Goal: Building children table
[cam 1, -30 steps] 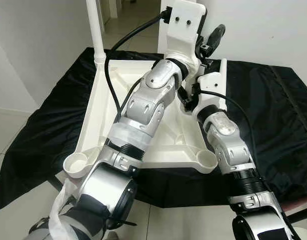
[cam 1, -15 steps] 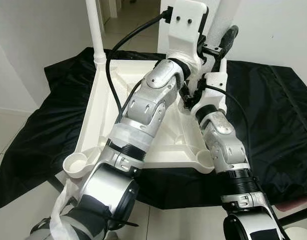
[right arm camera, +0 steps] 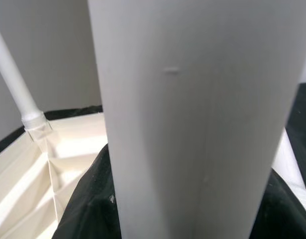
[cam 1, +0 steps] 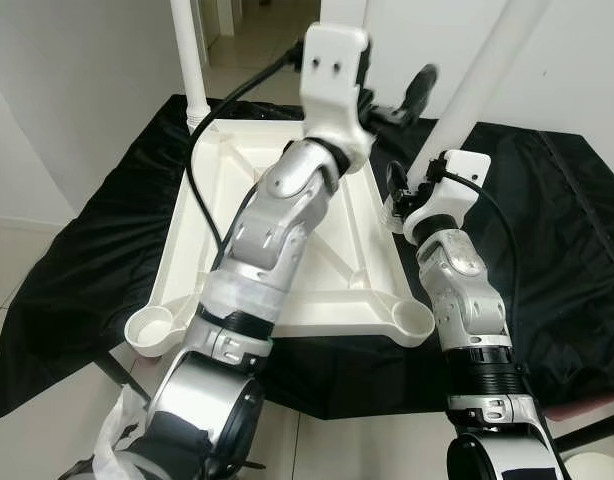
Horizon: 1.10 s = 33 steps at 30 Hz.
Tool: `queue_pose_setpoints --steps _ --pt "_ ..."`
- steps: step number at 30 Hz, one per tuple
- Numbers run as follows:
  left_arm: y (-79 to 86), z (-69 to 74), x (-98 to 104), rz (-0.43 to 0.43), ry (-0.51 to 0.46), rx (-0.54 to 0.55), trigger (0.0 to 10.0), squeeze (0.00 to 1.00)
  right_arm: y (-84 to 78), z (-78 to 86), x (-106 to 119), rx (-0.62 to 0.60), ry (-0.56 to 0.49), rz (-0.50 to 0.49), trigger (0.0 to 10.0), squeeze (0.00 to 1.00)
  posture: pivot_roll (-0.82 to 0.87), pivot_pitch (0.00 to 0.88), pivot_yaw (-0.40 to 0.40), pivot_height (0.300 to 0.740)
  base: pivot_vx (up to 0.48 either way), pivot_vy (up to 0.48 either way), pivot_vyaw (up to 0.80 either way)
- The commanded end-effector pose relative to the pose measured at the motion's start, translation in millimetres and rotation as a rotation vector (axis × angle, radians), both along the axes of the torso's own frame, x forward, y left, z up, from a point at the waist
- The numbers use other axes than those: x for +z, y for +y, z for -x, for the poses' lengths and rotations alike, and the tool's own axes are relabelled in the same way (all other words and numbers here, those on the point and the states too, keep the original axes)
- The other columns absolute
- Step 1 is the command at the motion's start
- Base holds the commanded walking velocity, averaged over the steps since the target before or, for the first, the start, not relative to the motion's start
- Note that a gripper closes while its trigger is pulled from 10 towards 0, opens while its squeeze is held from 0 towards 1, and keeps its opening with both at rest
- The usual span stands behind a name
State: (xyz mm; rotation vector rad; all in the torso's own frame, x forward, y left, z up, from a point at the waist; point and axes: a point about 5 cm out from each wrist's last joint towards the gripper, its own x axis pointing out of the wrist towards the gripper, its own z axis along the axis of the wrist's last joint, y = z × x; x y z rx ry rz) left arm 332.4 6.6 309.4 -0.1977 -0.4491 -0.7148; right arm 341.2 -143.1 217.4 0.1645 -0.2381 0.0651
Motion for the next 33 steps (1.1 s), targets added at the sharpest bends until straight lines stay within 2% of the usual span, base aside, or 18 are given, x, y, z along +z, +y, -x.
queue_pose_setpoints --steps 1,5,6,7,8,15,18,26,28,33 --pt "2.2 1.7 -7.2 -0.036 0.013 0.012 10.0 0.00 -2.7 4.7 -4.0 -0.013 0.010 0.003 10.0 0.00 0.02 0.035 -0.004 0.740 0.000 0.000 0.00" --pt "4.0 1.9 -11.0 -0.047 0.022 0.015 10.0 0.00 -3.4 6.4 -6.5 -0.016 0.017 0.006 10.0 0.00 0.02 0.035 -0.004 0.740 0.000 0.000 0.00" --pt "8.9 2.5 -21.0 -0.083 0.026 0.036 10.0 0.00 -5.3 10.0 -11.7 -0.020 0.029 0.007 10.0 0.00 0.02 0.040 0.000 0.740 0.000 0.000 0.00" --pt "17.8 4.5 -42.0 -0.146 0.035 0.075 10.0 0.00 -9.1 16.7 -21.9 -0.031 0.054 0.011 10.0 0.00 0.02 0.041 0.002 0.740 0.000 0.000 0.00" --pt "20.7 6.0 -50.1 -0.160 0.045 0.081 10.0 0.00 -10.5 19.1 -26.1 -0.033 0.067 0.013 10.0 0.00 0.02 0.041 0.003 0.740 0.000 0.000 0.00" --pt "24.3 10.1 -60.1 -0.177 0.049 0.084 10.0 0.00 -11.7 22.7 -30.4 -0.036 0.079 0.021 10.0 0.00 0.02 0.037 0.001 0.740 0.000 0.000 0.00" --pt "31.4 26.3 -88.8 -0.272 0.016 0.025 10.0 0.00 -11.5 30.5 -39.3 -0.036 0.095 0.050 10.0 0.00 0.02 0.029 -0.003 0.740 0.000 0.000 0.00" --pt "32.2 35.4 -97.6 -0.317 -0.006 -0.049 10.0 0.00 -10.5 32.4 -40.4 -0.029 0.096 0.066 10.0 0.00 0.02 0.021 -0.009 0.740 0.000 0.000 0.00" --pt "34.5 44.6 -108.1 -0.383 -0.037 -0.129 10.0 0.00 -9.9 34.7 -41.9 -0.022 0.097 0.080 10.0 0.00 0.03 0.015 -0.014 0.740 0.000 0.000 0.00" --pt "35.6 52.3 -117.1 -0.432 -0.046 -0.187 10.0 0.00 -9.7 37.6 -44.0 -0.015 0.096 0.097 10.0 0.00 0.03 0.008 -0.014 0.740 0.000 0.000 0.00"
